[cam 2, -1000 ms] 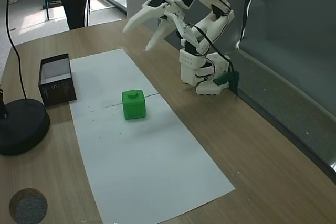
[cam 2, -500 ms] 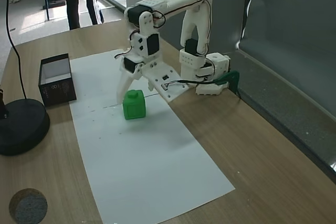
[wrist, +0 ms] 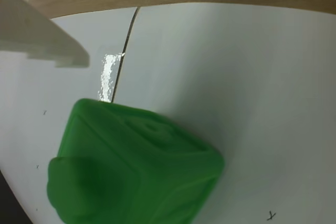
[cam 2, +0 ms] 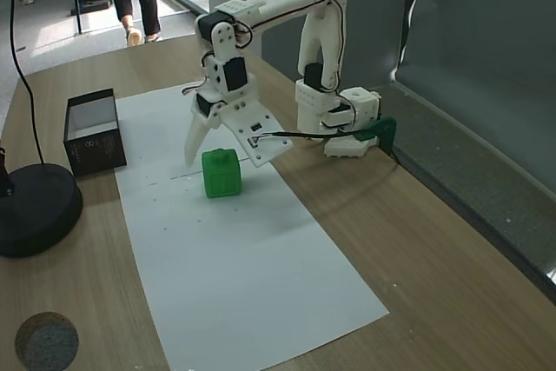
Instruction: Grab a green square and put it in the box.
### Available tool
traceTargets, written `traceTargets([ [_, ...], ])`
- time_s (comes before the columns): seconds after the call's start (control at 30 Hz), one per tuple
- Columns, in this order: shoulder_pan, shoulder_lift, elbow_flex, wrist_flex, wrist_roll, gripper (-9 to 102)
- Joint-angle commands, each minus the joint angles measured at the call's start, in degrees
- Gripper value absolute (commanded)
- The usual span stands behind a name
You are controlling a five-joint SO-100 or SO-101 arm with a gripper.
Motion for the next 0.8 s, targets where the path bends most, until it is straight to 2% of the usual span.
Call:
traceTargets([
  [0.0,0.18,0.88,0.0,0.09,0.44,42],
  [0.77,0.62,0.53,4.39,-7.21,2.81,41],
])
